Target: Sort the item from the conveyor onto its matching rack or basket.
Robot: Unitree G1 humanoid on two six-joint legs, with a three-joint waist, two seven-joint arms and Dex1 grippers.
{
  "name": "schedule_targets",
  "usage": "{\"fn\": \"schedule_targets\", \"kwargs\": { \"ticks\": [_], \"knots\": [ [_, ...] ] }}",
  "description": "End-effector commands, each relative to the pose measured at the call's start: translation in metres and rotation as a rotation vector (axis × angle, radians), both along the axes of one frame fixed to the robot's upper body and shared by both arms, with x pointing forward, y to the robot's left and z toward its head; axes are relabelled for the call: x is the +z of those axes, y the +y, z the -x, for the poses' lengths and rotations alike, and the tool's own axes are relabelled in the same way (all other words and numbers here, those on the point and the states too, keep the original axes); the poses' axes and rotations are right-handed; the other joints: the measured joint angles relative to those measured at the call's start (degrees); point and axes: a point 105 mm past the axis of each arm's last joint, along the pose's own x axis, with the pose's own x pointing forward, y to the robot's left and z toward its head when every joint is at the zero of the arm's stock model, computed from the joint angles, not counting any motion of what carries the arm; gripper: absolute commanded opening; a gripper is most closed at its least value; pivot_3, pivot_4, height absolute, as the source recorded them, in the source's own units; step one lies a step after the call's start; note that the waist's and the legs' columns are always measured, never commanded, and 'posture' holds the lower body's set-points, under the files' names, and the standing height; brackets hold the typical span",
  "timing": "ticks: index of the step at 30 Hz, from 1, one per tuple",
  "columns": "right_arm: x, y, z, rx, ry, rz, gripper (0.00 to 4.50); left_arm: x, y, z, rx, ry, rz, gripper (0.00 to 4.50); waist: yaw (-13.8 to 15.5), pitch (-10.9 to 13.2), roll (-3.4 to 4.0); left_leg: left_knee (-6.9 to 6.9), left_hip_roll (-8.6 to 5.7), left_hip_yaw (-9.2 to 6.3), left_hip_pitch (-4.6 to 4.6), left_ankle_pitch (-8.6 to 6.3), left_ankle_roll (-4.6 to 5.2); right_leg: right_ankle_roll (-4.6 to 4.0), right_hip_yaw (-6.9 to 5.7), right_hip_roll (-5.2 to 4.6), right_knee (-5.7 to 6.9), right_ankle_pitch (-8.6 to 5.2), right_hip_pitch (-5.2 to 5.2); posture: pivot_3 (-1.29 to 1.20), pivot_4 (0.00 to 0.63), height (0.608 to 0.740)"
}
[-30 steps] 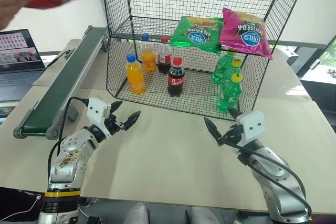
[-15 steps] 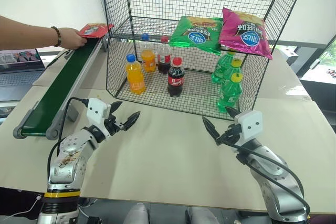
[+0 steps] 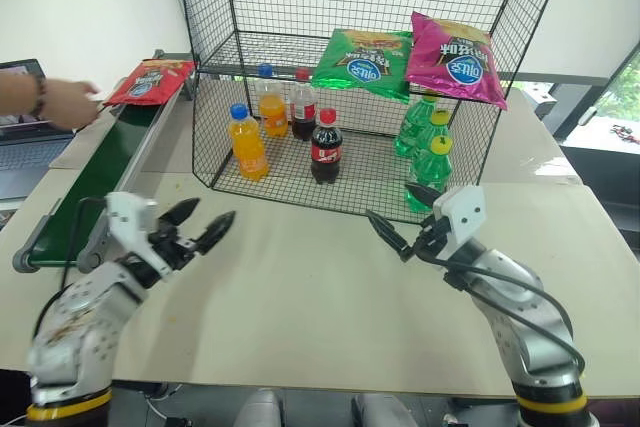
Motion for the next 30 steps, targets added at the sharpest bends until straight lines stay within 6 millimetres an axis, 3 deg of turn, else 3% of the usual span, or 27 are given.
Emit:
{"fn": "schedule_targets", "kwargs": {
  "ticks": [1,6,9,16,20,30],
  "knots": [
    [0.020,0.027,0.011,0.257,-0.019,-0.052,4.50,0.015,0.035,0.034,0.147,-0.006,0.273,4.48,-0.3,0.0,0.02,0.00,0.00,-0.01,0.00,0.00,0.00,0.00,0.00,0.00,0.00,0.00,0.00,0.00,0.150,0.740],
    [0.031,0.045,0.017,0.455,-0.016,-0.065,4.50,0.013,0.071,0.071,0.349,-0.009,0.570,4.48,-0.5,0.2,-0.13,-0.02,0.06,-0.03,0.08,-0.05,0.06,-0.01,-0.12,-0.10,0.01,0.01,0.05,0.00,0.150,0.740],
    [0.036,0.057,0.022,0.566,-0.029,-0.046,4.50,0.000,0.108,0.096,0.519,-0.025,0.756,4.48,0.2,0.2,-0.16,-0.02,-0.01,-0.08,0.12,-0.04,0.04,-0.02,-0.14,-0.11,-0.01,0.00,0.11,0.00,0.150,0.740],
    [0.051,0.071,0.033,0.765,-0.060,-0.033,4.50,-0.018,0.151,0.117,0.694,-0.031,0.996,4.48,0.5,0.2,-0.19,-0.02,-0.06,-0.04,0.21,-0.03,0.02,-0.09,-0.11,-0.14,-0.02,-0.04,0.14,0.00,0.150,0.740],
    [0.059,0.075,0.038,0.835,-0.084,-0.038,4.50,-0.023,0.158,0.109,0.700,-0.008,1.063,4.48,0.5,0.2,-0.30,-0.02,-0.05,-0.06,0.20,-0.03,0.02,-0.12,-0.17,-0.13,-0.02,-0.06,0.14,0.00,0.150,0.740],
    [0.067,0.076,0.043,0.894,-0.143,-0.007,4.50,-0.027,0.151,0.092,0.638,0.075,1.074,4.48,0.4,0.2,-0.32,-0.14,-0.05,-0.06,0.23,-0.03,0.00,-0.14,-0.17,-0.13,-0.03,-0.07,0.12,0.00,0.150,0.740]
  ]
}}
